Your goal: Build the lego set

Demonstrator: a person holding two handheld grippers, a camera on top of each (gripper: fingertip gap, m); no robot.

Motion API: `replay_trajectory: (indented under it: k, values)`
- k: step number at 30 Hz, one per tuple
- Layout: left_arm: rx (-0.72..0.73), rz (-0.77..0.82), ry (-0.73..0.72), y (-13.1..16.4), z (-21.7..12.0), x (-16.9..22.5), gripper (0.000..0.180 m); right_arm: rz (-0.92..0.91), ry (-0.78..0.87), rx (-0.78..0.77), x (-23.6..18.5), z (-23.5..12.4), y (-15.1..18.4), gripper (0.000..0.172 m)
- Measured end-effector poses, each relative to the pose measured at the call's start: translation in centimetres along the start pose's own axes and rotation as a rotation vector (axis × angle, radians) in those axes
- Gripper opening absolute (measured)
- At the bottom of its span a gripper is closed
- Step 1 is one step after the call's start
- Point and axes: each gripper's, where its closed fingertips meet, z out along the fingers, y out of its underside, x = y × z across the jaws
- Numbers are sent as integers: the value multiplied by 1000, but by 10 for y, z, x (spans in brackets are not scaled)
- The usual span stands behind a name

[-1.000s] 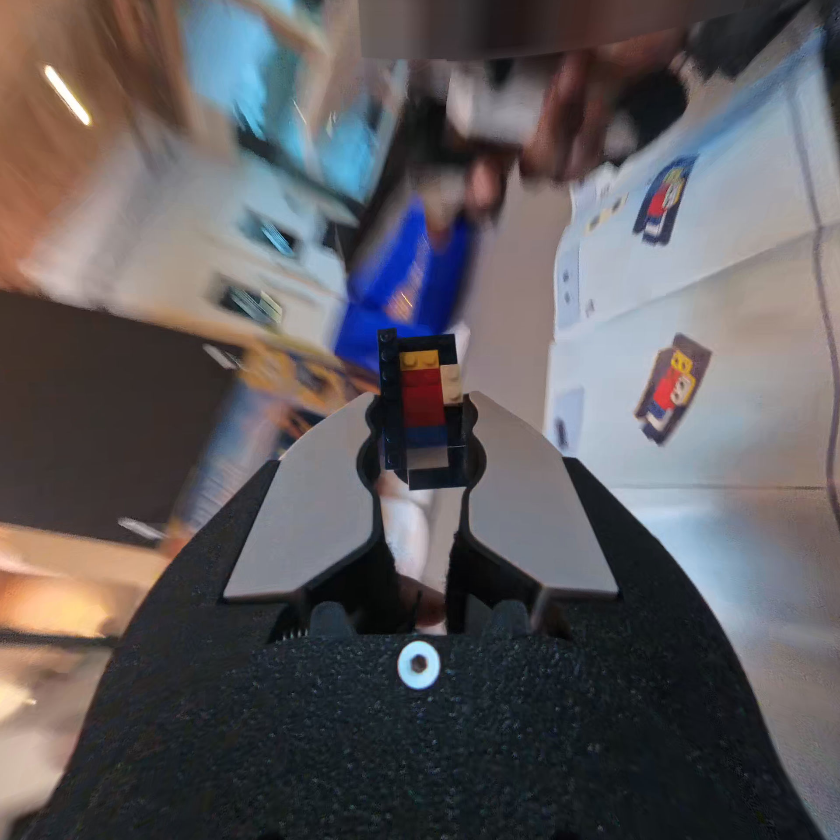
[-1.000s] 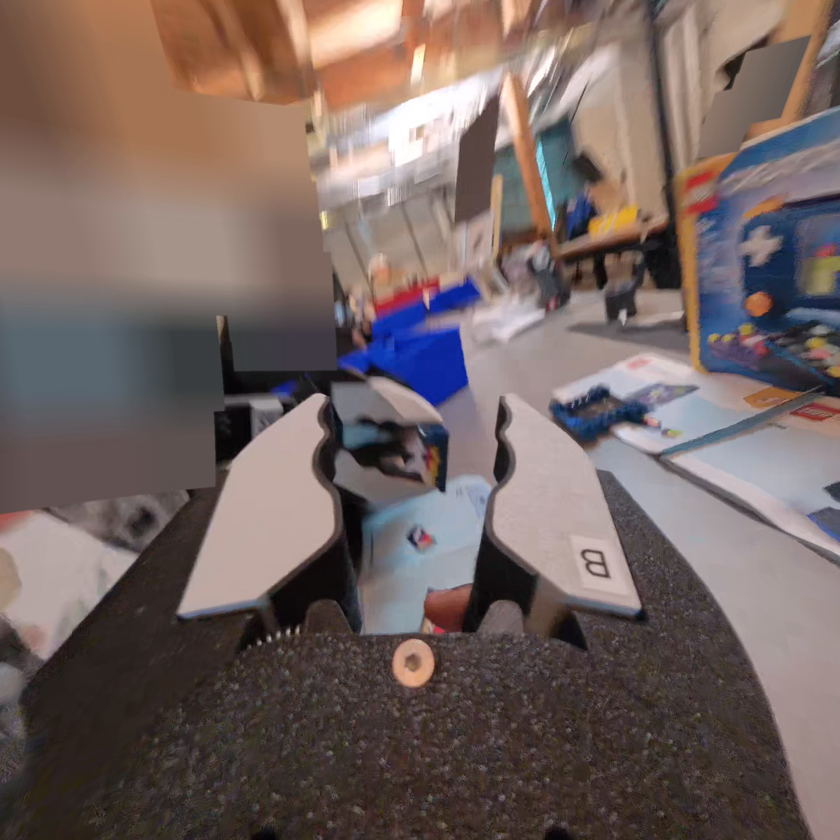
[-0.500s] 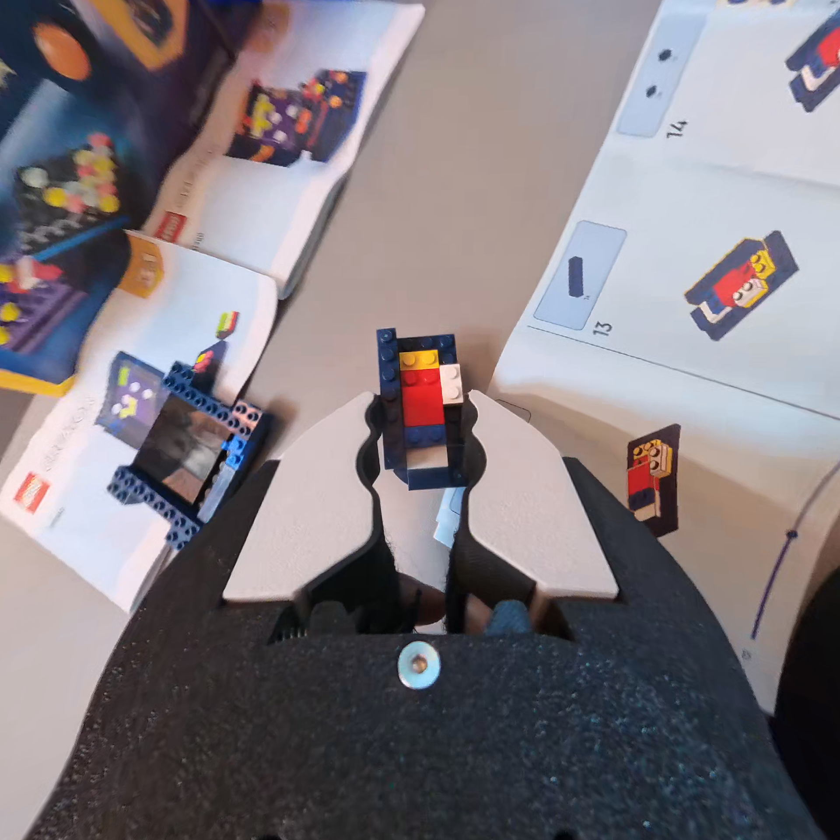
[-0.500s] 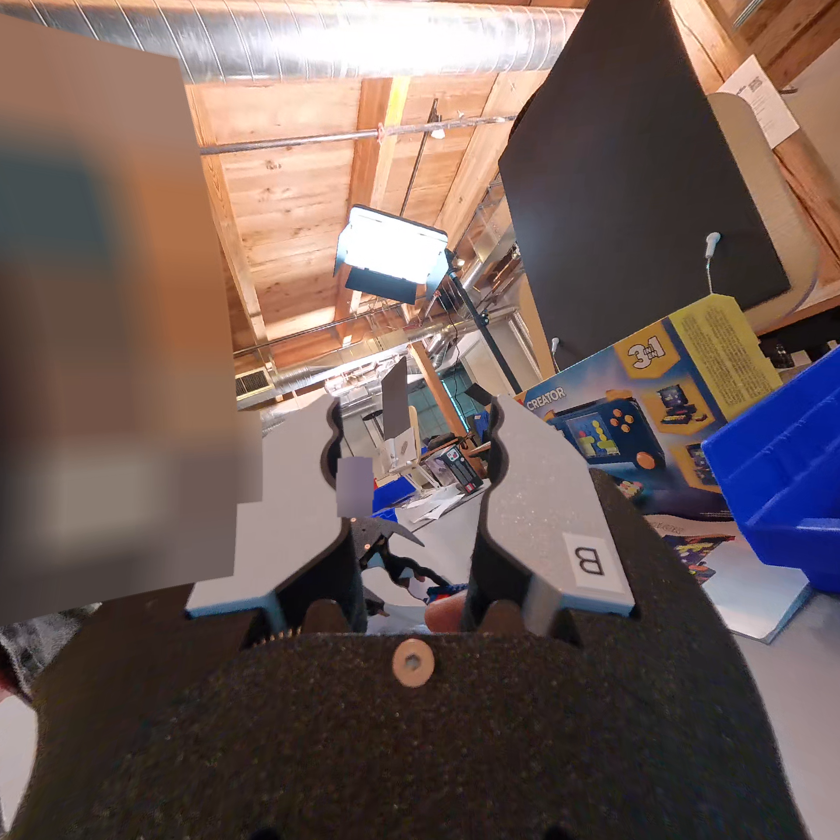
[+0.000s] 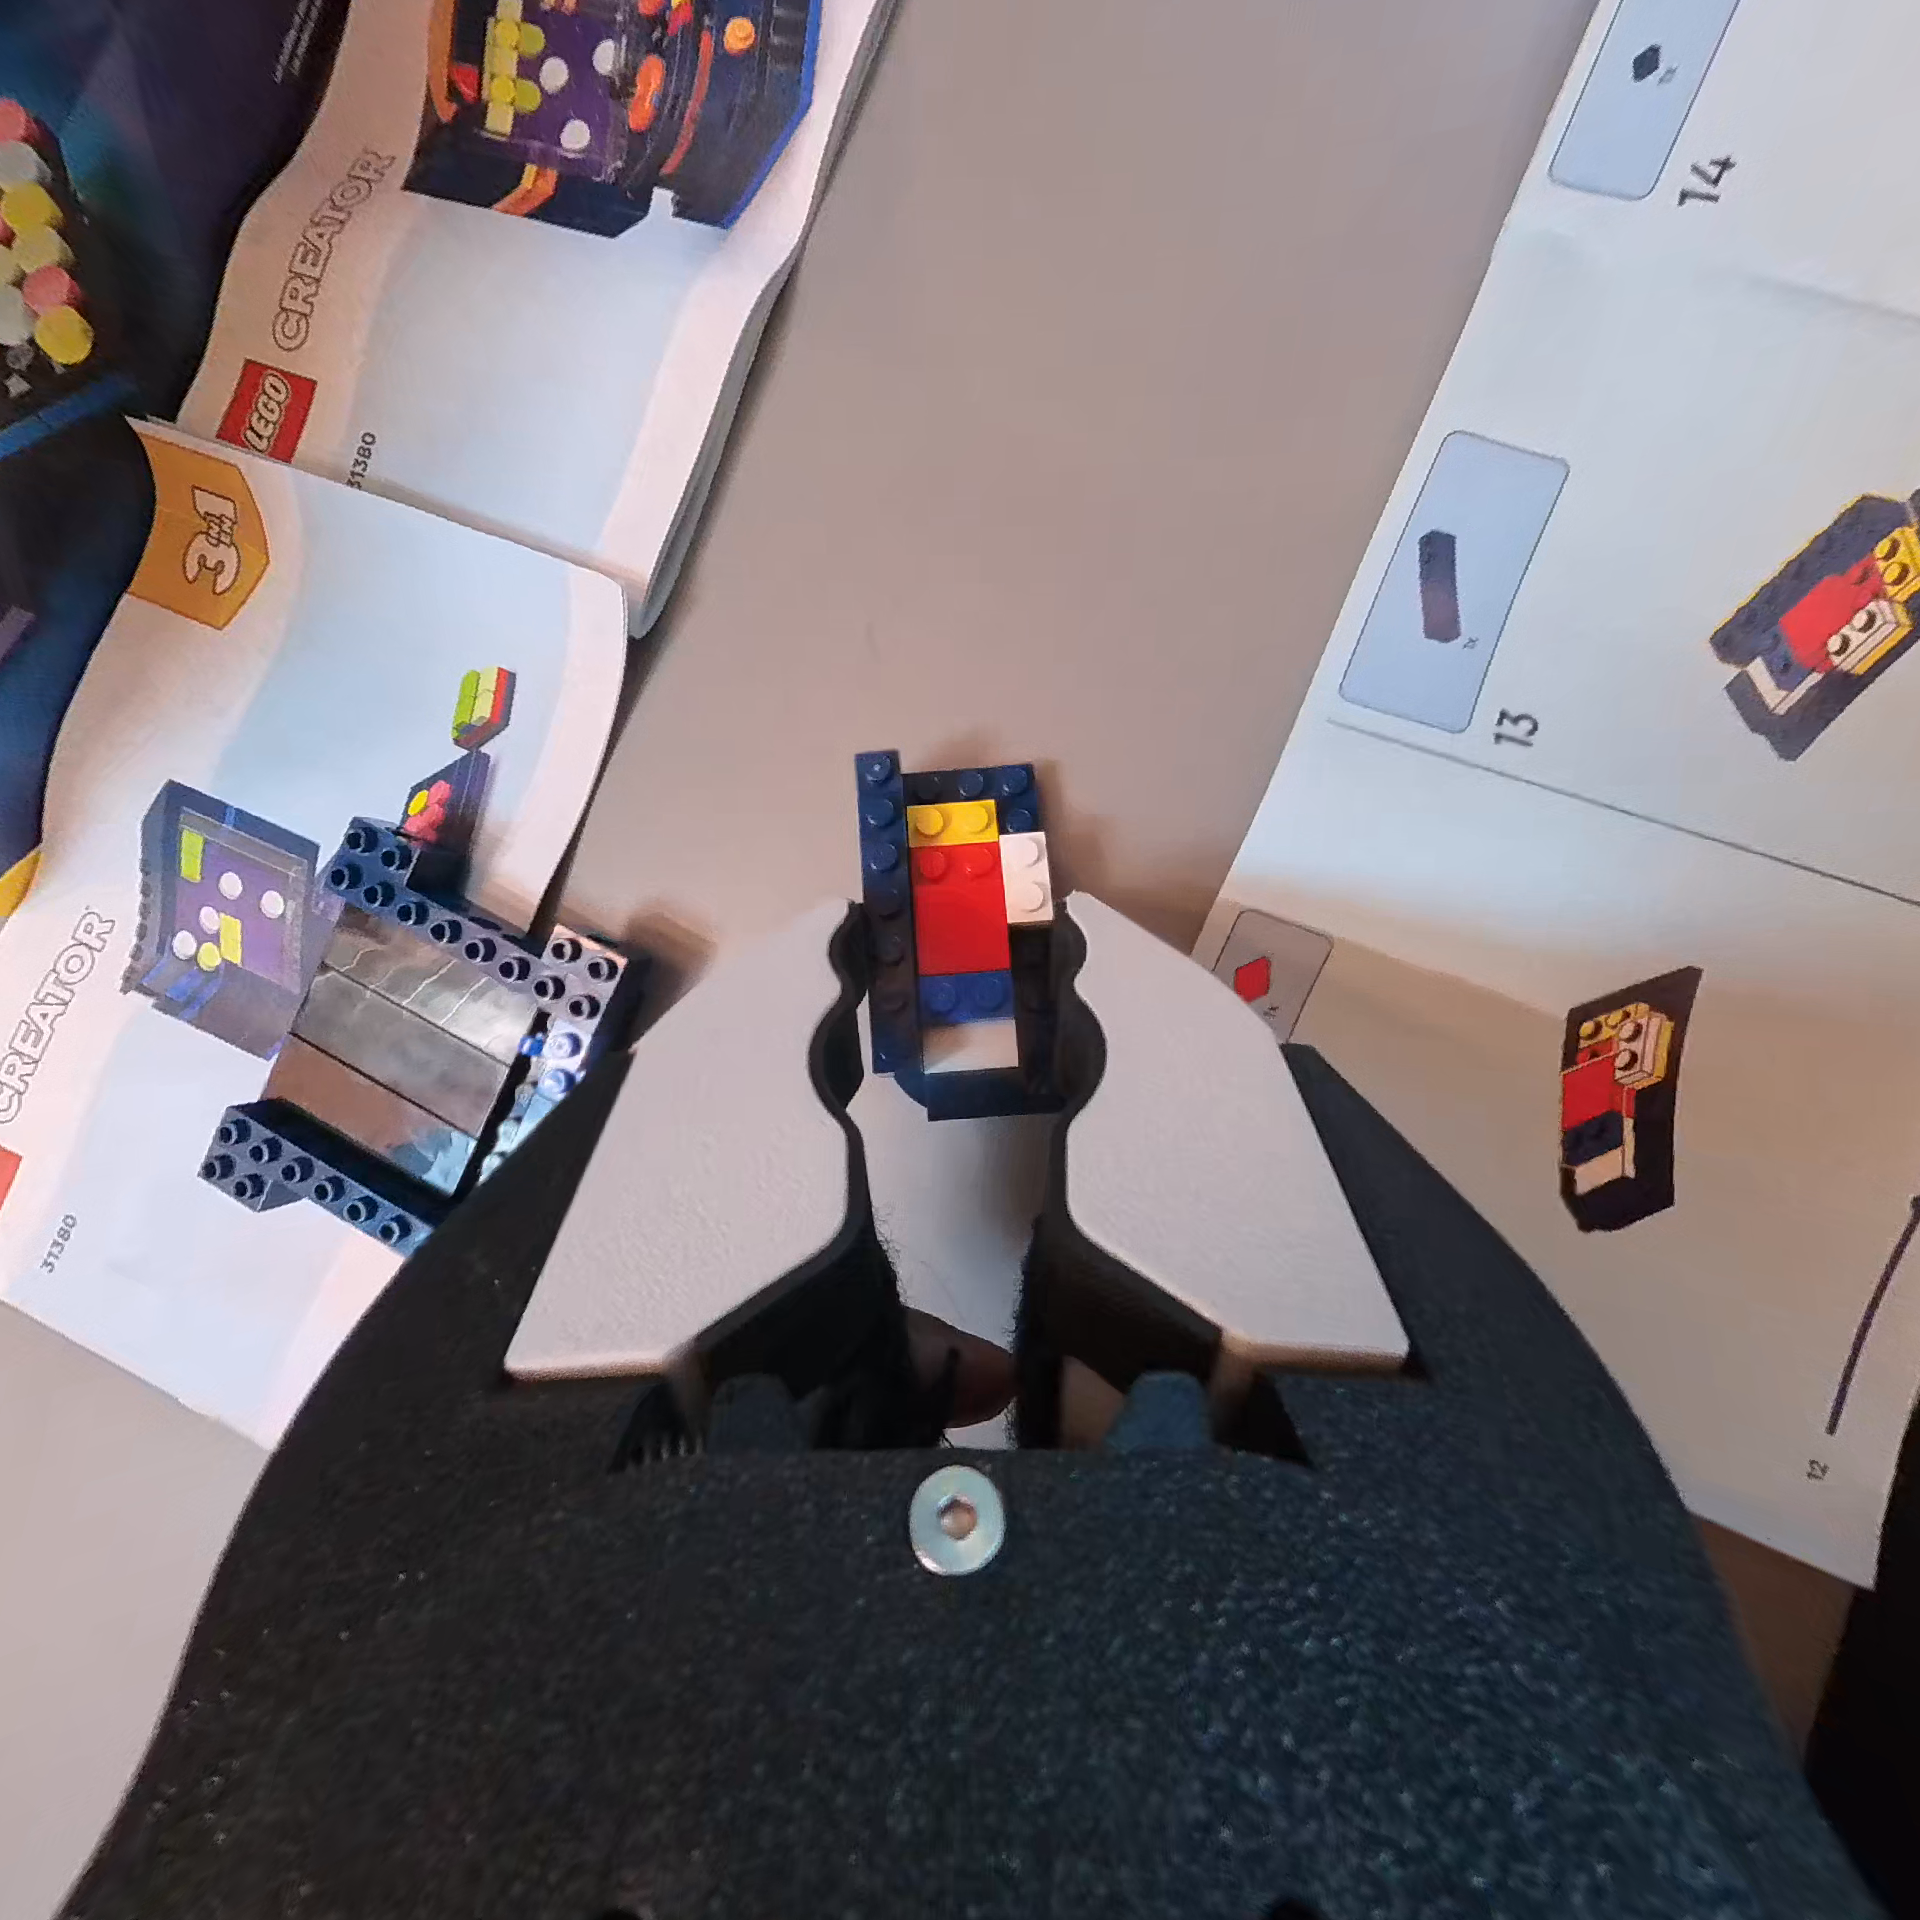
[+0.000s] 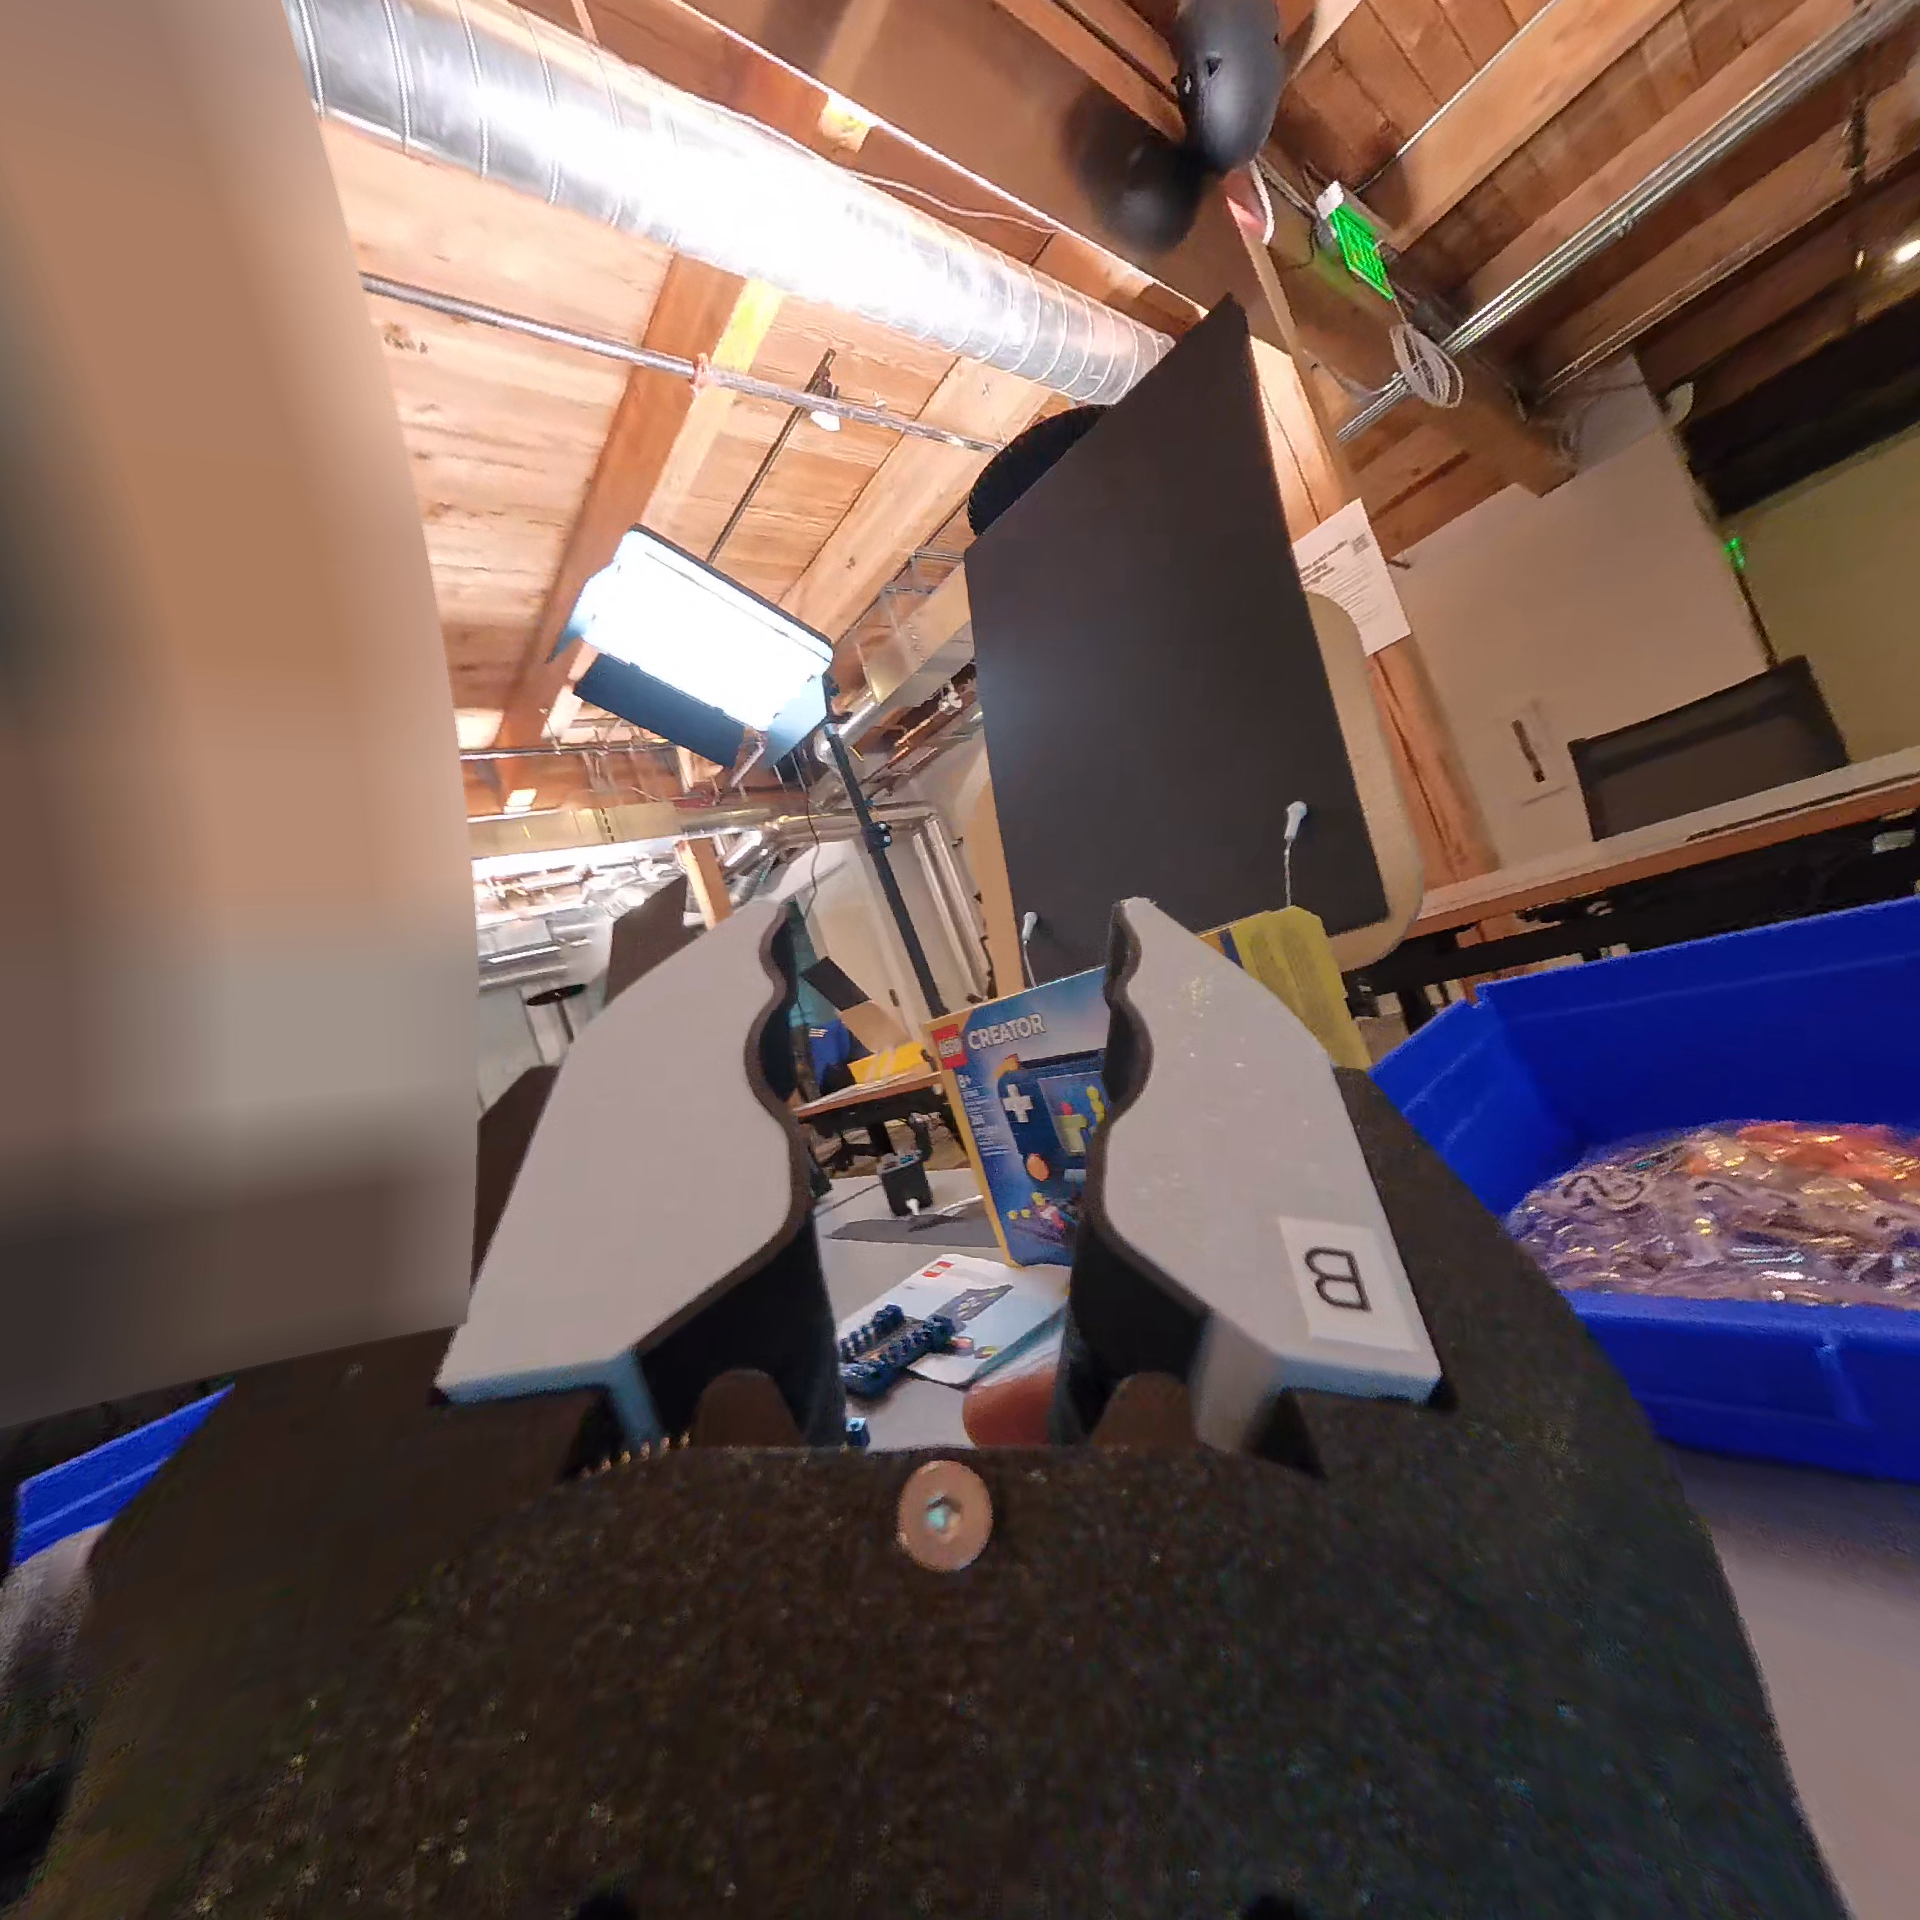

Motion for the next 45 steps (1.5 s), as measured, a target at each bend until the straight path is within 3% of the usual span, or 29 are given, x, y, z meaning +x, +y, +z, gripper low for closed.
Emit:
replay_trajectory:
  k: [7,13,17,21,25,32,37,40,44,45]
  values:
    - [-1,13,1,1,3,2,33,-27,8,0,0,0,0,55]
    - [36,49,-18,-12,-15,7,33,-29,16,31,1,-3,-7,57]
    - [83,173,138,-33,-28,54,33,-41,18,31,1,-3,-5,59]
    - [29,307,266,-34,-14,99,33,-71,4,49,-2,-4,-9,62]
    - [-23,340,312,-26,-3,111,33,-110,-10,58,-8,-3,-11,65]
    - [27,334,344,-31,-6,115,38,-200,-21,74,-15,3,-7,86]
    - [22,344,316,-30,-12,110,59,-227,-18,157,-16,5,-14,121]
    - [75,309,292,-38,-21,105,86,-295,-12,215,-21,5,-22,138]
    - [220,262,237,-59,-35,96,141,-350,-27,263,-28,2,-30,145]
    - [258,270,217,-64,-38,94,146,-347,-36,282,-30,1,-33,147]
